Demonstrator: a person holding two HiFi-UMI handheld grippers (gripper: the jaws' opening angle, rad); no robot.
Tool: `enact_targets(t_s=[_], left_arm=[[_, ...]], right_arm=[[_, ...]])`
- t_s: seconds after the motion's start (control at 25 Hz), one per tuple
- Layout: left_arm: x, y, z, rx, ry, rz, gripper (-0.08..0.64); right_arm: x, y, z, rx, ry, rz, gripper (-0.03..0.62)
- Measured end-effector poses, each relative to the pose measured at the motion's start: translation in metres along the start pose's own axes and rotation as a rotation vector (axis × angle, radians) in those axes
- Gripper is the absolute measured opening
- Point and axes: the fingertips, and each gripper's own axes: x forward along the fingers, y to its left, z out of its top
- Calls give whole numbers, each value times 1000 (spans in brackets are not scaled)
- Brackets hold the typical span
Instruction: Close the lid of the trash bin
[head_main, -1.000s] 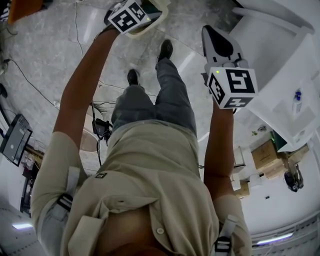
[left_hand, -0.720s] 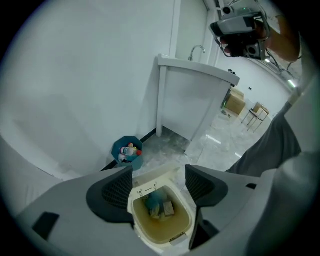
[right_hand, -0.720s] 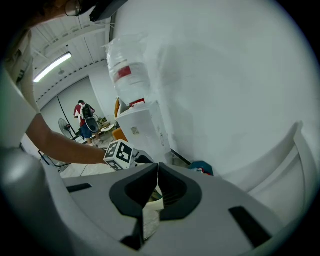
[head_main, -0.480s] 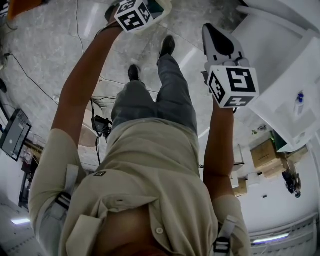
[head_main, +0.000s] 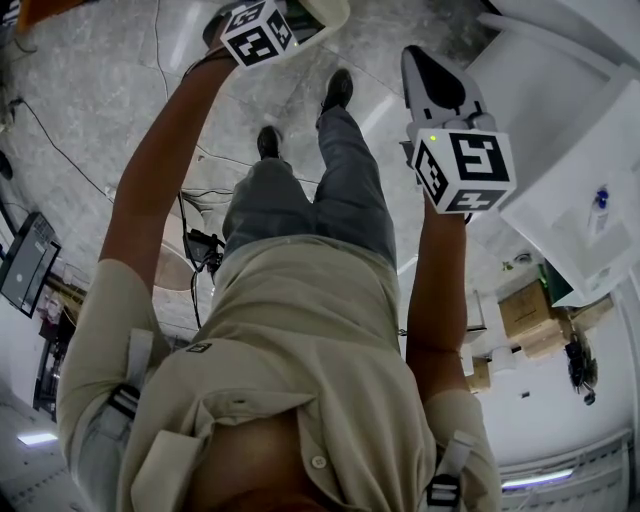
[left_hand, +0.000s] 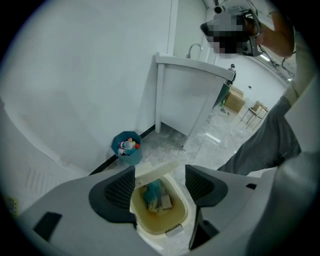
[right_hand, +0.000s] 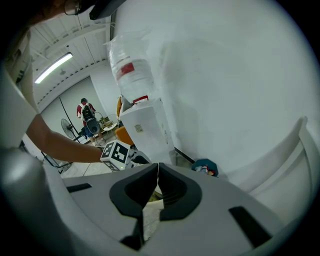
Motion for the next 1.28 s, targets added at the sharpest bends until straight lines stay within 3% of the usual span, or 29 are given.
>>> enact_targets(t_s=[0.28, 0.64, 1.0, 1.28], left_arm=[[-5, -10, -25, -32, 8, -6, 325], [-6, -28, -81, -115, 91, 5, 300], [52, -60, -161, -280, 186, -73, 304], [79, -62, -196, -322, 222, -107, 304]], right_arm=[[8, 16, -2, -16, 17, 10, 25], [20, 31, -13, -40, 46, 61, 25], [35, 38, -30, -60, 98, 61, 25], [55, 37, -52, -42, 135, 56, 25]])
